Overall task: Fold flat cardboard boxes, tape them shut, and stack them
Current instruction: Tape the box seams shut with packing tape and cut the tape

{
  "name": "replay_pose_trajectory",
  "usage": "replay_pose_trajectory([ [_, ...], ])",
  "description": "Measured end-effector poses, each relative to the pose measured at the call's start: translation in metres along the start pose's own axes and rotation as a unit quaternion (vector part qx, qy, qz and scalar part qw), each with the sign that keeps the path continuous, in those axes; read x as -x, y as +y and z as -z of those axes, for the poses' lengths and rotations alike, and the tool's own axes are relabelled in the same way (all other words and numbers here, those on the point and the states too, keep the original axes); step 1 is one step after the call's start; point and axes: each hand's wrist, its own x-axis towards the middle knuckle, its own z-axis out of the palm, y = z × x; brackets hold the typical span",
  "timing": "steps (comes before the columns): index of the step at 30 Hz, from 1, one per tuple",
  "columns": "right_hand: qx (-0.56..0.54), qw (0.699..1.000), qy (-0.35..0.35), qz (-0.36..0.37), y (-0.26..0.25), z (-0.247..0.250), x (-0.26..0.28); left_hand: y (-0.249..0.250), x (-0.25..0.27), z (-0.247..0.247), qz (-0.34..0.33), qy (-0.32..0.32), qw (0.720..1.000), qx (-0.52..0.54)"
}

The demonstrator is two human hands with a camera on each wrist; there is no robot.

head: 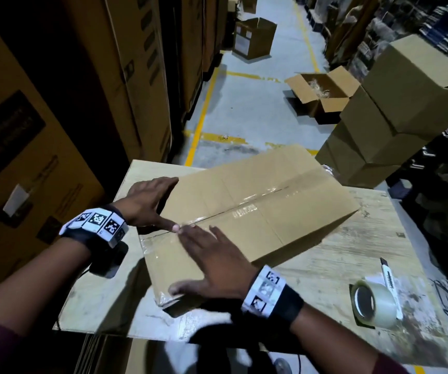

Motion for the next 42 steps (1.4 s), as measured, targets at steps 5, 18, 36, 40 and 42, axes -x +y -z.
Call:
replay_pose_trajectory([
  [5,0.041,0.996,-0.006,-0.077,0.074,0.024,0.02,0.006,-0.003,-0.004,0.066,-0.017,0.998,-0.006],
  [18,0.043,0.947,0.042,-0.314,0.245,0.076,0.074,0.123,0.004,-0.016,-0.041,0.102,0.985,-0.136],
  [36,-0.2,0.852,0.213,-0.434,0.197,0.041,0.118,0.269,-0.021,-0.091,-0.089,-0.021,0.991,-0.102],
  [40,-0.305,0.838,0.175,-0.418,0.197,0.035,0.131,0.271,-0.02,-0.112,-0.073,0.015,0.991,-0.113],
  [42,-0.356,0.833,0.138,-0.401,0.201,0.04,0.14,0.271,-0.021,-0.118,-0.072,0.043,0.99,-0.11],
])
